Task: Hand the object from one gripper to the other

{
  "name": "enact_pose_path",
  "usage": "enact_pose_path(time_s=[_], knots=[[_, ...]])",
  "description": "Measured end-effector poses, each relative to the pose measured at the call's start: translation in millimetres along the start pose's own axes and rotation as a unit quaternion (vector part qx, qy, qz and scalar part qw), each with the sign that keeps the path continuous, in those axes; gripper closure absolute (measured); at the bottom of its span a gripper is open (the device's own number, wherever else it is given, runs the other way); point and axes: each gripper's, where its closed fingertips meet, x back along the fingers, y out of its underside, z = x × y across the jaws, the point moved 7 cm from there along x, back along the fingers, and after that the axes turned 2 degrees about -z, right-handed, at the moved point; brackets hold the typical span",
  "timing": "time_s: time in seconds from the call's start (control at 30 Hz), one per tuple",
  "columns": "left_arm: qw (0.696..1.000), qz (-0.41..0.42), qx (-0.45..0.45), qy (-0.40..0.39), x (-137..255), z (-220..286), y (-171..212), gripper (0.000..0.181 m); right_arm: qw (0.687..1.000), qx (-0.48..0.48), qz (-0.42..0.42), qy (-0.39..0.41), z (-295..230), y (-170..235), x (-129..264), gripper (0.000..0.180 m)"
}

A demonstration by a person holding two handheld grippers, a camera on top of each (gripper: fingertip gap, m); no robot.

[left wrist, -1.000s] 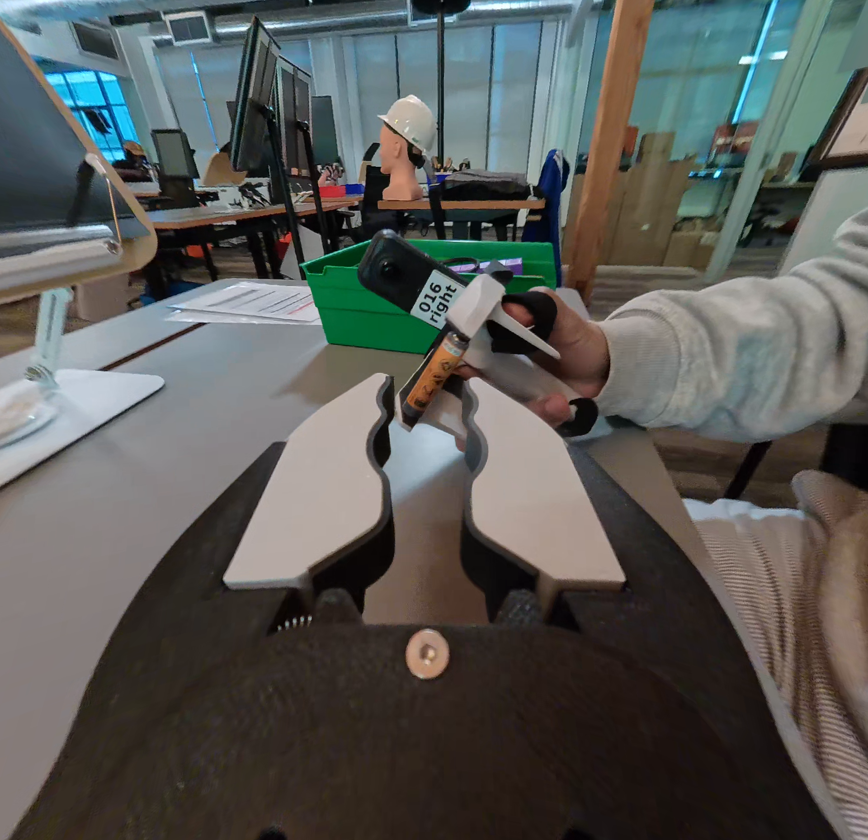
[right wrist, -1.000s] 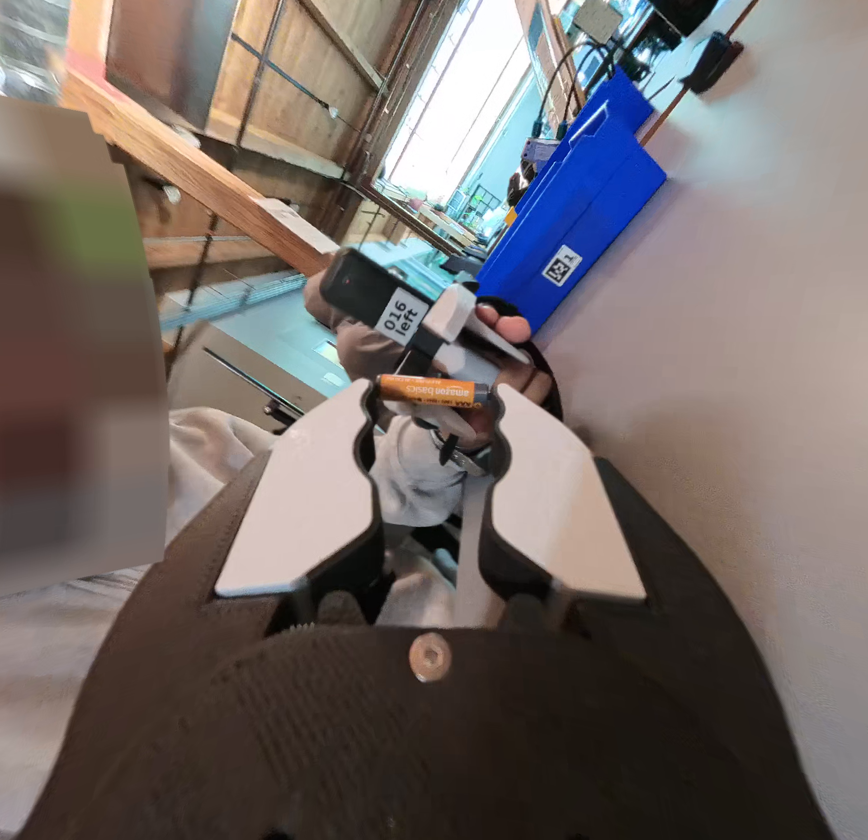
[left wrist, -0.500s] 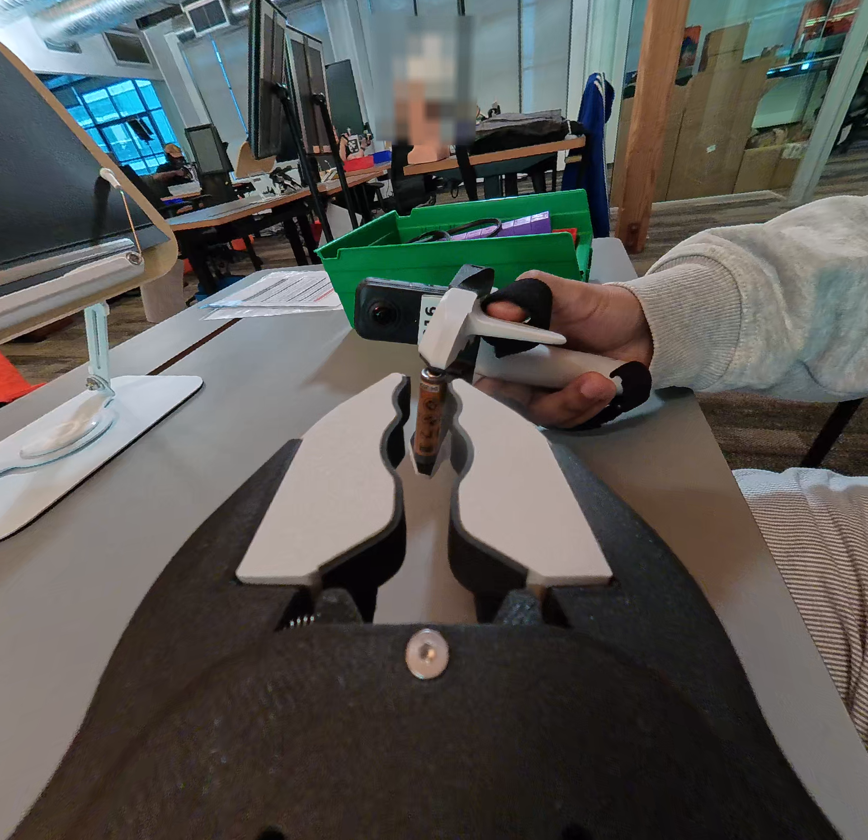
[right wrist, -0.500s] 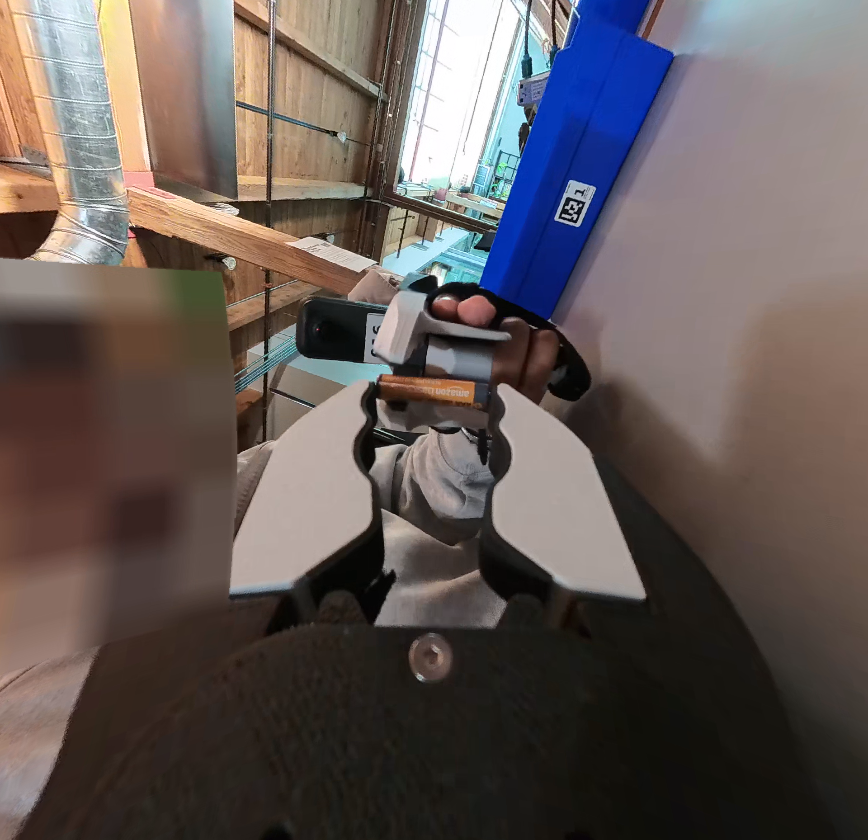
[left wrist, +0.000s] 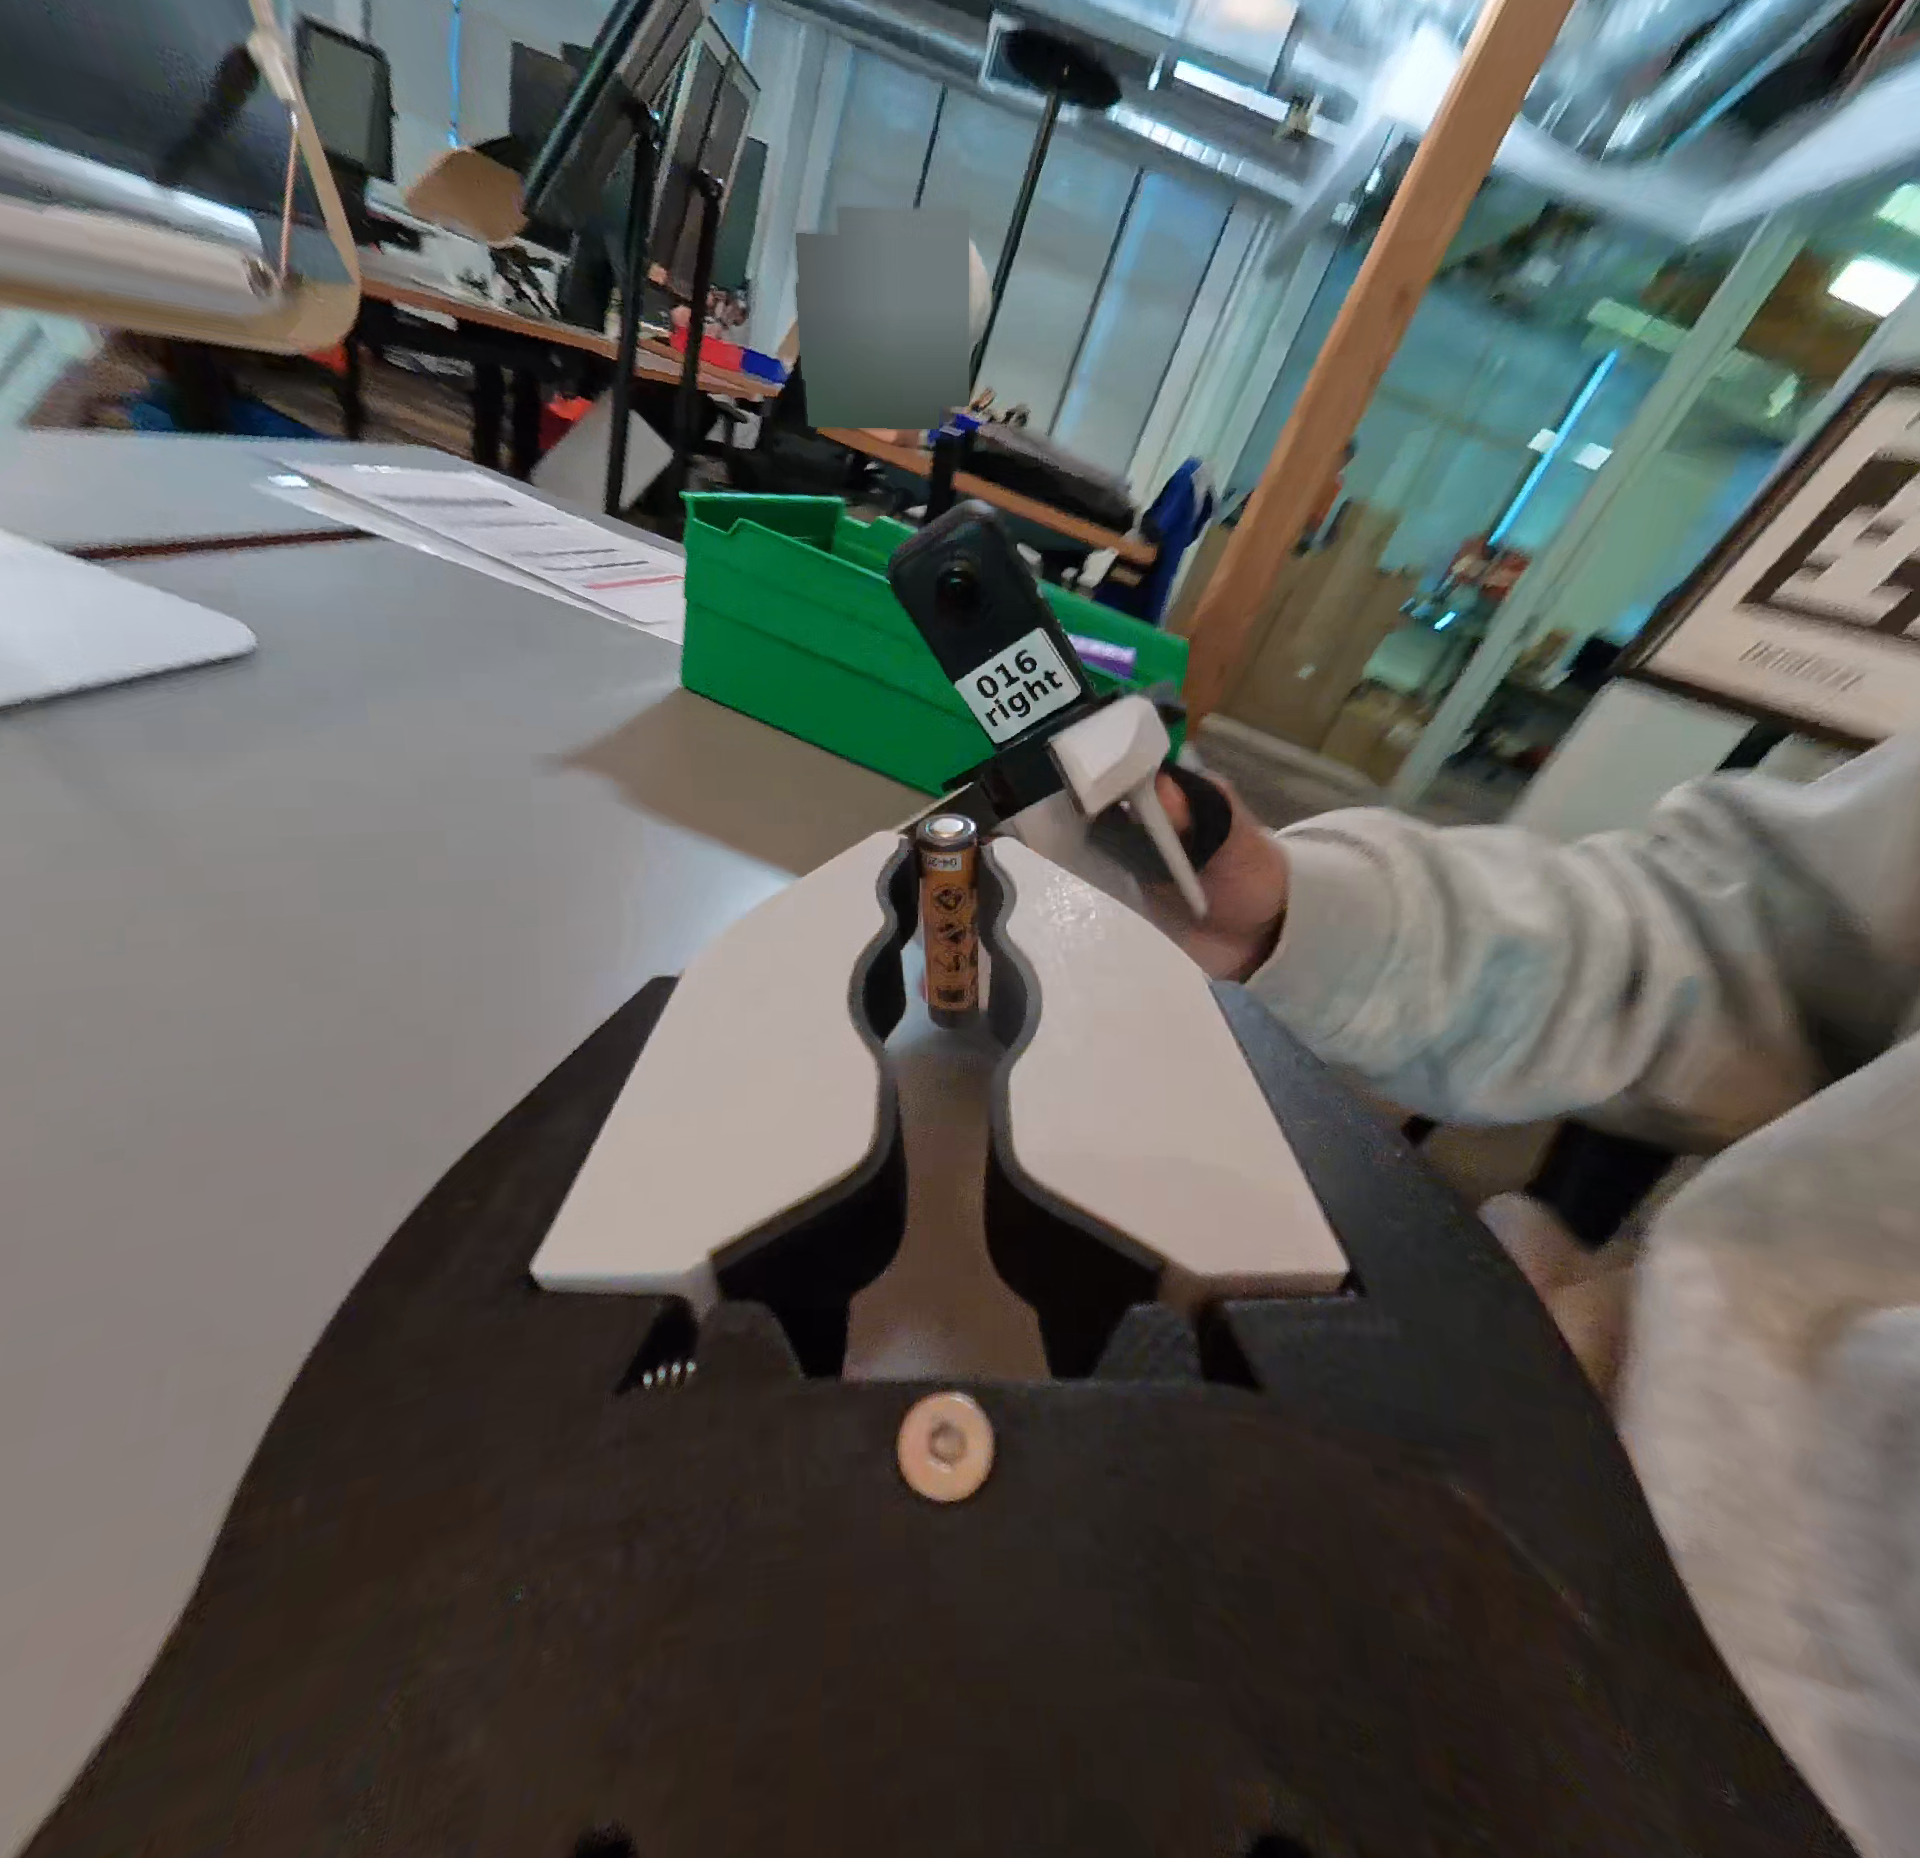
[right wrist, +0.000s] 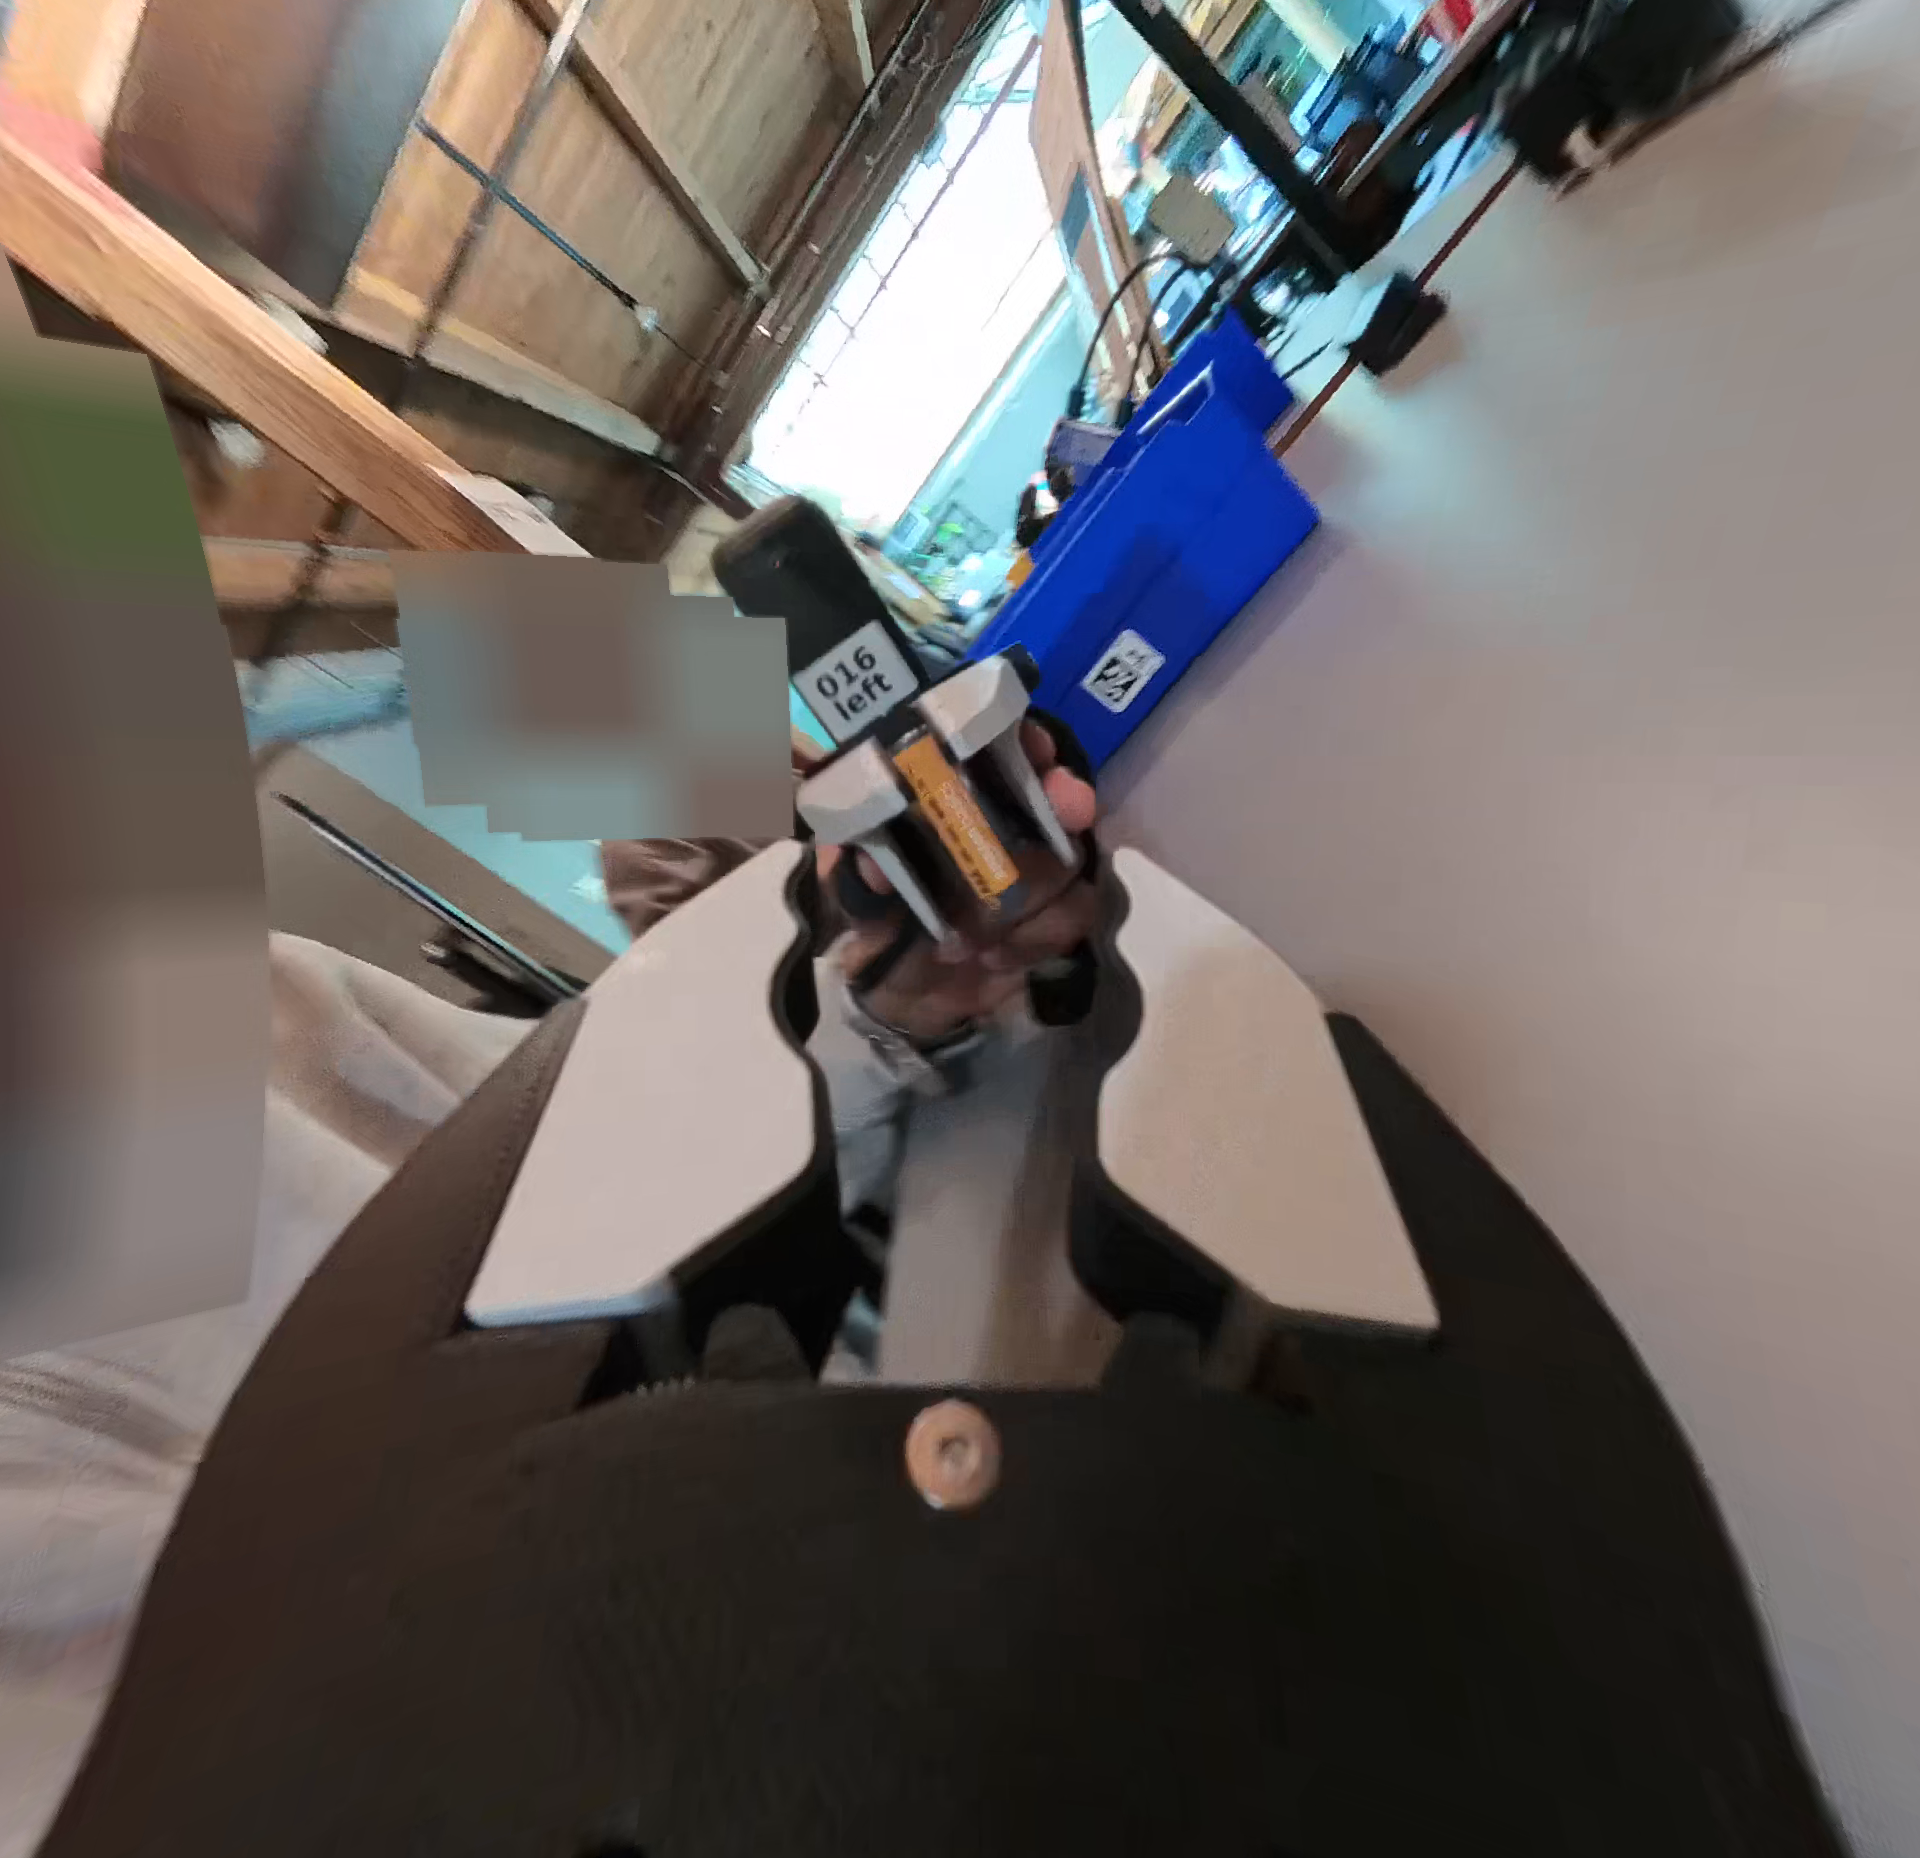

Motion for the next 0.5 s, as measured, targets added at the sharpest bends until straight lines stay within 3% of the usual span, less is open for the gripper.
enact_pose_path(time_s=[0.03,0.2,0.5], knots=[[1.0,0.007,0.026,0.013,1.9,-2.4,-0.5,0.17,0.999,0.043,-0.004,0.016,-2.0,0.0,-0.5,0.129],[0.997,0.004,0.063,0.051,2.8,-3.3,0.9,0.17,0.98,0.188,-0.043,0.053,-13.1,5.8,-7.9,0.144],[0.994,-0.006,0.067,0.09,-5.7,7.3,3.7,0.171,0.967,0.231,-0.094,0.047,-21.4,16.0,-17.2,0.158]])
